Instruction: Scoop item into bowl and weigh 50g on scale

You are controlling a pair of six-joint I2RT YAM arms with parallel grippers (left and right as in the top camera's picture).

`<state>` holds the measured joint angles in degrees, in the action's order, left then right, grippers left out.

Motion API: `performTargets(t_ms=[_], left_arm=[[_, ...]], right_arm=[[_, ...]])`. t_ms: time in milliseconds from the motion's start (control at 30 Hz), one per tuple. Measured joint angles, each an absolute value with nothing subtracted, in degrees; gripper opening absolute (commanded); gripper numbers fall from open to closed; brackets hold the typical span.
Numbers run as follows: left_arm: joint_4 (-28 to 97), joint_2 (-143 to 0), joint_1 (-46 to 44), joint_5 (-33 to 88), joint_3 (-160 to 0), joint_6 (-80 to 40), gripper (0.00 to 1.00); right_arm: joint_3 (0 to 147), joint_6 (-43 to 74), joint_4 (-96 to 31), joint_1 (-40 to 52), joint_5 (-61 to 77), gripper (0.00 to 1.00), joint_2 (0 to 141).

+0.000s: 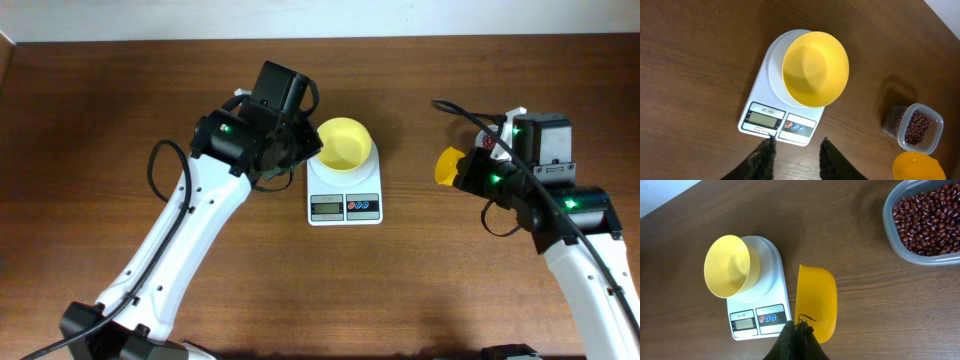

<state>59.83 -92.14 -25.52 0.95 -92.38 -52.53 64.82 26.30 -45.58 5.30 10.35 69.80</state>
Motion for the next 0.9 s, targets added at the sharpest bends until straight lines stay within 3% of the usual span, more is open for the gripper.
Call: performTargets(t_ms=[33,67,400,900], left_arm=[[59.8,-92.1,-25.5,1.0,-92.4,-52.4,0.05],[59.8,-92.1,-25.5,1.0,-92.4,-52.6,0.00],[59.8,-92.1,-26.2,0.8,-92.4,-52.6,0.00],[60.0,-96.7,-35.3,-1.1,-92.4,-55.4,0.00]], right_arm=[[64.8,26.3,-45.6,5.3,10.3,0.04,69.8],[64.8,26.3,-45.5,5.3,10.3,0.04,69.8],[64.8,26.3,-45.1,5.3,10.3,0.04,69.8],[64.8,26.3,-44.4,5.3,10.3,0.04,69.8]])
